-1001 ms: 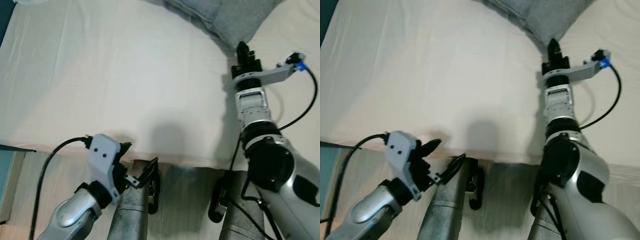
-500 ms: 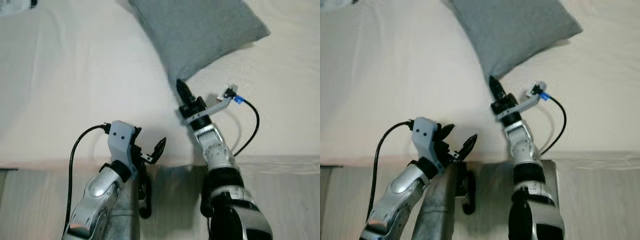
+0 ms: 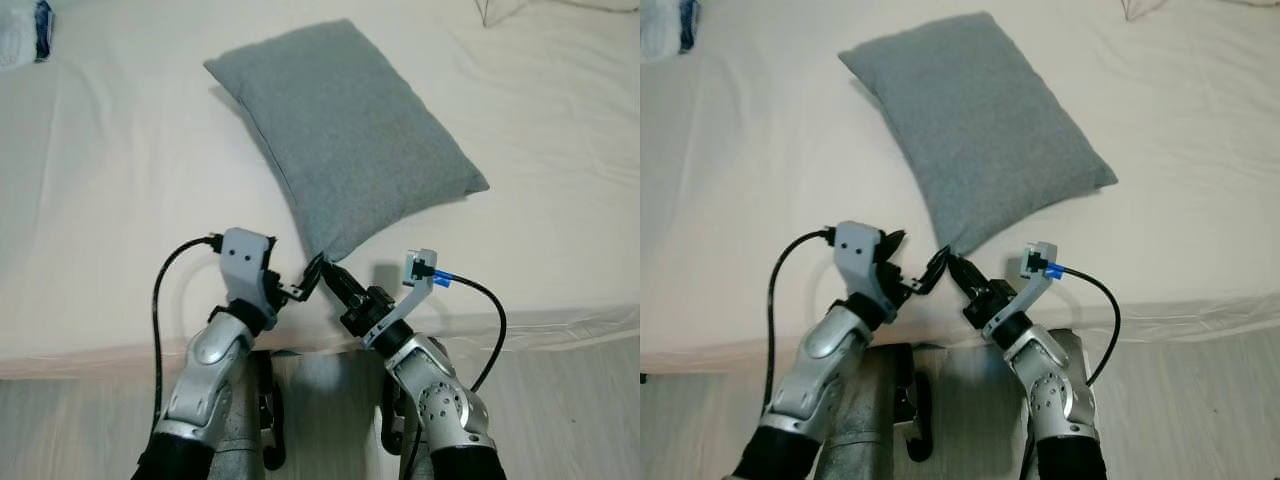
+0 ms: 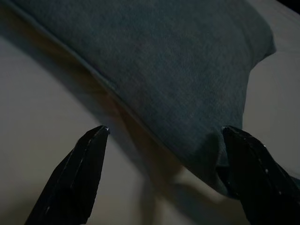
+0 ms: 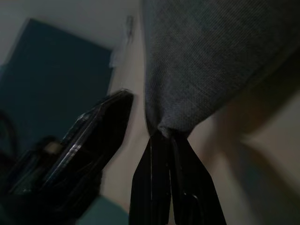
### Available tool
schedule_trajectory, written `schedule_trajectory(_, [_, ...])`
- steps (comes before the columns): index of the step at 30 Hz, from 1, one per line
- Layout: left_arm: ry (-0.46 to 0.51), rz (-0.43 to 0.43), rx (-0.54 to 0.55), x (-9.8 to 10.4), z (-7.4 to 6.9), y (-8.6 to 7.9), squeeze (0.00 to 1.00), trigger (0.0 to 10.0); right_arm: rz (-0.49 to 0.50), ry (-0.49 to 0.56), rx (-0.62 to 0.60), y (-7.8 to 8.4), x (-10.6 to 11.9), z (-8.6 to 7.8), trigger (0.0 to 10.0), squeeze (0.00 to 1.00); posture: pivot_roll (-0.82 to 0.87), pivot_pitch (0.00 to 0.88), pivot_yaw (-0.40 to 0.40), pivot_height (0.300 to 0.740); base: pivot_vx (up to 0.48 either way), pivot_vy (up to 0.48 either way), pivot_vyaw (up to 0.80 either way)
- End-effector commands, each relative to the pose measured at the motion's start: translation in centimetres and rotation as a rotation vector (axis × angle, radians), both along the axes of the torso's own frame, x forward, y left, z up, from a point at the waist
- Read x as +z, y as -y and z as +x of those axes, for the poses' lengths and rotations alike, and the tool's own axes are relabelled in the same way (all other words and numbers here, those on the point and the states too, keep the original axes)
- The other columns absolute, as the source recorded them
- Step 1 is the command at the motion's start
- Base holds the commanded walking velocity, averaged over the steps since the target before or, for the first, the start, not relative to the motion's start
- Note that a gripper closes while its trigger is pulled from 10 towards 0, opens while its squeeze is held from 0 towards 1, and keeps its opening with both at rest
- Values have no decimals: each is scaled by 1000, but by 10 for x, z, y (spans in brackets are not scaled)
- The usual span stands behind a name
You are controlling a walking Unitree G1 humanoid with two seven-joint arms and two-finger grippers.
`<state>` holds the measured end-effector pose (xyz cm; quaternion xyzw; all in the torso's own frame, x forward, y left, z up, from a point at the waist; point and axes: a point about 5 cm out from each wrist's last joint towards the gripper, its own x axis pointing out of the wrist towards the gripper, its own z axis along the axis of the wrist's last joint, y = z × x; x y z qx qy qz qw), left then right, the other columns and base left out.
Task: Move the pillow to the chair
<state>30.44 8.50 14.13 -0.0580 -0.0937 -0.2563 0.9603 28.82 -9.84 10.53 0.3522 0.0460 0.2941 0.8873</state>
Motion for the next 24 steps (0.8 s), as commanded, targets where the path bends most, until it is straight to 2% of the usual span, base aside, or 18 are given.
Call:
schedule_trajectory(1, [-33,10,5,-14,-1,-3,0,10000,-8,-117,-72,1,-27,-18,0,0,-168,290,117,601,0,0,0])
schedule_trajectory(5, [-23,-5,2,-16,7,-2,0,10000,-125,-152,-325,40,-29,-9,0,0,-185,263,130,601,0,0,0])
schedule_trajectory(7, [-22,-6,0,-16,8,-2,0,10000,-144,-155,-360,45,-28,-7,0,0,-185,263,130,601,0,0,0])
schedule_trajectory(8, [-20,-14,-6,-16,11,1,0,10000,-196,-168,-442,57,-27,-3,0,0,-195,240,132,601,0,0,0])
schedule_trajectory(9, [-20,-18,-8,-16,12,2,0,10000,-230,-177,-470,61,-27,-3,0,0,-195,240,132,601,0,0,0])
schedule_trajectory(10, [-20,-18,-8,-16,12,2,0,10000,-230,-177,-470,61,-27,-3,0,0,-195,240,132,601,0,0,0])
schedule_trajectory(11, [-21,-25,-8,-16,14,3,0,10000,-319,-190,-506,66,-29,-4,0,0,-204,225,128,601,0,0,0])
schedule_trajectory(13, [-29,-36,-1,-18,15,2,0,10000,-405,-209,-522,68,-35,-6,0,0,-210,222,126,601,0,0,0])
schedule_trajectory(16, [-48,-51,15,-24,18,0,0,10000,-458,-254,-538,68,-45,-6,0,0,-220,206,116,601,0,0,0])
schedule_trajectory(19, [-65,-59,39,-30,20,-4,0,10000,-469,-271,-525,64,-47,-3,0,0,-241,191,96,601,0,0,0])
schedule_trajectory(24, [-109,-76,84,-43,22,-9,0,10000,-518,-289,-450,58,-55,3,0,0,-288,169,52,601,0,0,0])
